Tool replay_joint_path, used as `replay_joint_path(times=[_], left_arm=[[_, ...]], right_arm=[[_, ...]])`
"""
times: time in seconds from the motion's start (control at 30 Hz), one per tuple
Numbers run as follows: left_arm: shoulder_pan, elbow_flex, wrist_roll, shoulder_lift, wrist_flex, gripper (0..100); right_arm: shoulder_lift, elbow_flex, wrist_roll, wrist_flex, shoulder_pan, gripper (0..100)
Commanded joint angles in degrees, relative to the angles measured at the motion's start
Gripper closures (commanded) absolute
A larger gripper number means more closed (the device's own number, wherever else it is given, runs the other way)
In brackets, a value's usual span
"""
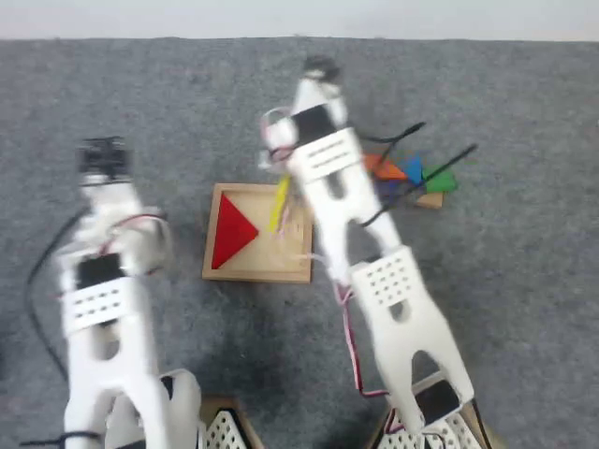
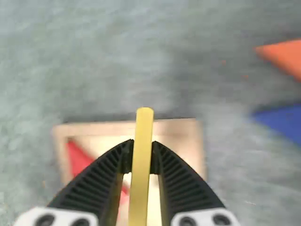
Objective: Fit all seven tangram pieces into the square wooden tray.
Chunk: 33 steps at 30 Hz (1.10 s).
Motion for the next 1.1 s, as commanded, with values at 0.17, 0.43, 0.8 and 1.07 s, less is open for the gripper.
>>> replay_joint_path(times=[0.17,0.43,0.8,1.07], left_arm=[[-23.1,-9.6,-8.7,-0.1,1.1,86],[-28.3,-9.4,-11.5,0.0,-2.9,86],[-23.6,-9.7,-11.4,-0.1,1.8,86],[-21.5,-9.3,-11.3,-0.1,2.2,86]], right_arm=[[3.6,-3.3,-1.9,-9.5,-3.3,96.1],[7.1,-3.3,-12.5,-5.4,2.2,96.1],[10.9,-3.5,-12.4,-1.4,5.1,88.7],[10.3,-14.8,-15.9,6.1,4.9,78.0]])
